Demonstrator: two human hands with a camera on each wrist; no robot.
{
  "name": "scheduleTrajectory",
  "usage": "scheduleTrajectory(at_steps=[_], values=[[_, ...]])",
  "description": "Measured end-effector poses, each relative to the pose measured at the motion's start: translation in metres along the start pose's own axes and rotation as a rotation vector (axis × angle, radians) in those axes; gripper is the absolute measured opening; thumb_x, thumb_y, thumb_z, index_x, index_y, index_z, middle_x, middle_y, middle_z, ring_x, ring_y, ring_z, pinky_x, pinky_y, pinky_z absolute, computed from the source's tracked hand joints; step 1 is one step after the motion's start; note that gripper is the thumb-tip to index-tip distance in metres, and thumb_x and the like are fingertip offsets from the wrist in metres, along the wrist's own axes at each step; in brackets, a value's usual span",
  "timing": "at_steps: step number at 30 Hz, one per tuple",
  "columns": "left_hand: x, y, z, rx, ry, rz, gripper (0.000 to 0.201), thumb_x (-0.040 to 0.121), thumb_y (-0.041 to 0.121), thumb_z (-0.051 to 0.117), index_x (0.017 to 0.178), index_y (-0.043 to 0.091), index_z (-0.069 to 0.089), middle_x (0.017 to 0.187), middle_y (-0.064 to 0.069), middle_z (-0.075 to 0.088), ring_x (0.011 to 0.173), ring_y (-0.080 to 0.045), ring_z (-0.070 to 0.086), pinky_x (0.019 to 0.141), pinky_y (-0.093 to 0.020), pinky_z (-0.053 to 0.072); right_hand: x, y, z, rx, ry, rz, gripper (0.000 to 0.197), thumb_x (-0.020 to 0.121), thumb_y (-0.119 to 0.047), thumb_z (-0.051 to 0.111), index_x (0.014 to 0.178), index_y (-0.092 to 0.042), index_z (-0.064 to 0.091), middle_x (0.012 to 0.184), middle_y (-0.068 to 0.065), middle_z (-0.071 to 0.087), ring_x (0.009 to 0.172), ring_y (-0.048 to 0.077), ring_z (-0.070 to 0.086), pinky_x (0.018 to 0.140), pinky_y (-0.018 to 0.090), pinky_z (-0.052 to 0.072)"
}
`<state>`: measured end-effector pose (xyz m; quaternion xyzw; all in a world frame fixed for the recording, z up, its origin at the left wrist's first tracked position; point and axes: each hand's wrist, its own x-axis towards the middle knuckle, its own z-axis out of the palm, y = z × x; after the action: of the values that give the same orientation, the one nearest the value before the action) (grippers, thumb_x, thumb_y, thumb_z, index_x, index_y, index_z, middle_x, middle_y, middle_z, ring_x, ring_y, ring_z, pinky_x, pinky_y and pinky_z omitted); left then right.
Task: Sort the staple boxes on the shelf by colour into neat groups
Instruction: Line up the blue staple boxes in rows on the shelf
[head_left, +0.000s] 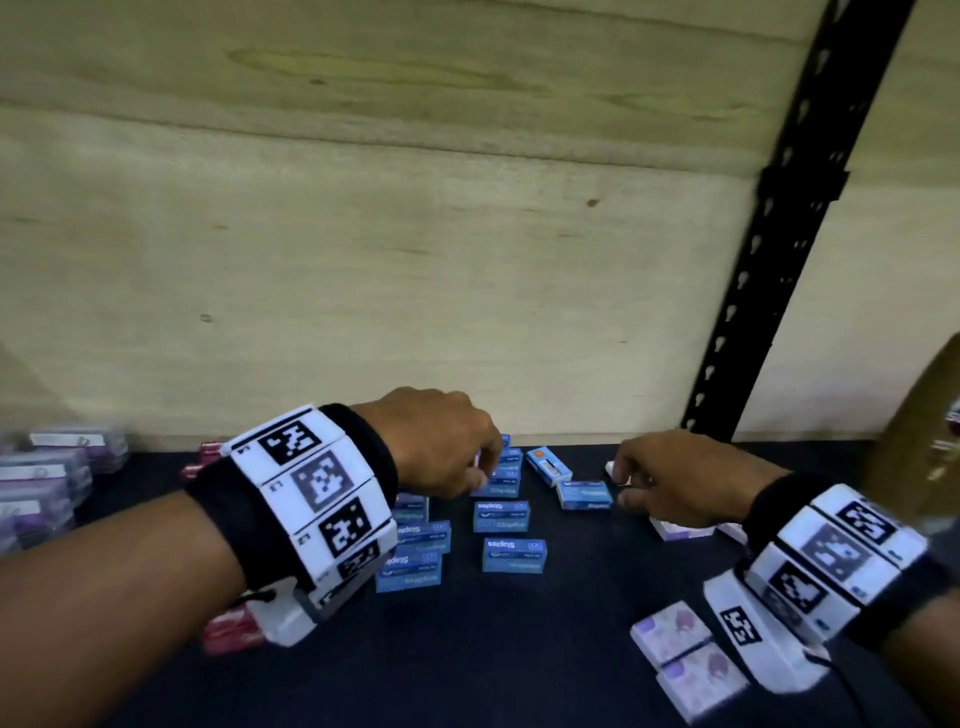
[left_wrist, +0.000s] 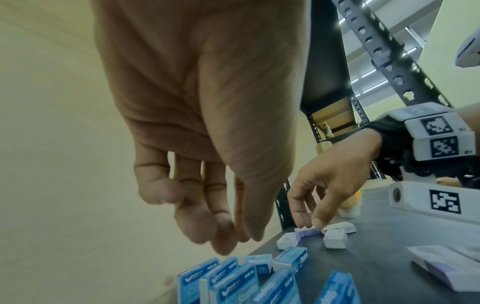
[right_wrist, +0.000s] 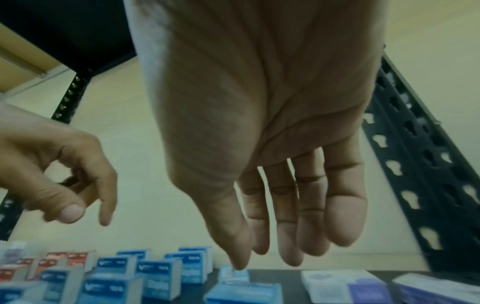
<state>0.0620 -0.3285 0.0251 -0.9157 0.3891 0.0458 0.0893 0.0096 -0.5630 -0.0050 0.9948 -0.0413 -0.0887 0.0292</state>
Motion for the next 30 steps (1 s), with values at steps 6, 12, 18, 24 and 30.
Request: scheduleTrajectory(at_steps=[6,12,18,24,30], values=[[0.056,0.011,-0.005,0.048,-0.052,0.045,0.03,0.096,0.039,0.057,0.126,0.034,0.059,0.122,0.0,0.056,0.103,-0.023,0.058,0.073,-0.031,0.039,0.018,0.015,0.013,0.031,-0.014,-0.036,0.034,0.087,-0.044,0.066,0.118,-0.033,0.061,0.119,-0.006,0.055,0.107,0.017,0.058,0.094,0.036,0.05],[0.107,0.012,-0.006,0.049,-0.112,0.073,0.039,0.09,0.037,0.067,0.128,0.03,0.059,0.107,0.001,0.057,0.087,-0.017,0.051,0.069,-0.031,0.04,0.045,0.021,0.014,0.003,-0.088,-0.125,0.051,0.086,-0.05,0.067,0.131,-0.028,0.058,0.125,0.0,0.051,0.119,0.021,0.046,0.1,0.035,0.044],[0.142,0.013,-0.005,0.063,-0.212,0.133,0.048,0.081,0.035,0.078,0.125,0.027,0.062,0.1,0.001,0.055,0.102,-0.023,0.059,0.071,-0.03,0.043,0.06,0.023,0.012,0.01,-0.138,-0.173,0.05,0.082,-0.053,0.07,0.125,-0.029,0.062,0.116,-0.003,0.056,0.115,0.02,0.039,0.092,0.033,0.043],[0.159,0.018,-0.004,0.093,-0.228,0.182,0.047,0.074,0.029,0.084,0.117,0.022,0.064,0.092,0.003,0.052,0.085,-0.02,0.053,0.064,-0.029,0.04,0.065,0.026,0.011,0.053,-0.136,-0.148,0.046,0.077,-0.052,0.076,0.115,-0.029,0.064,0.106,-0.006,0.056,0.112,0.018,0.037,0.08,0.03,0.037],[0.167,0.025,-0.001,0.129,-0.221,0.232,0.049,0.073,0.029,0.085,0.116,0.02,0.064,0.115,-0.004,0.061,0.084,-0.018,0.051,0.059,-0.026,0.036,0.063,0.032,0.007,0.035,-0.131,-0.081,0.049,0.07,-0.051,0.082,0.109,-0.026,0.065,0.113,-0.003,0.06,0.113,0.02,0.037,0.082,0.032,0.041]])
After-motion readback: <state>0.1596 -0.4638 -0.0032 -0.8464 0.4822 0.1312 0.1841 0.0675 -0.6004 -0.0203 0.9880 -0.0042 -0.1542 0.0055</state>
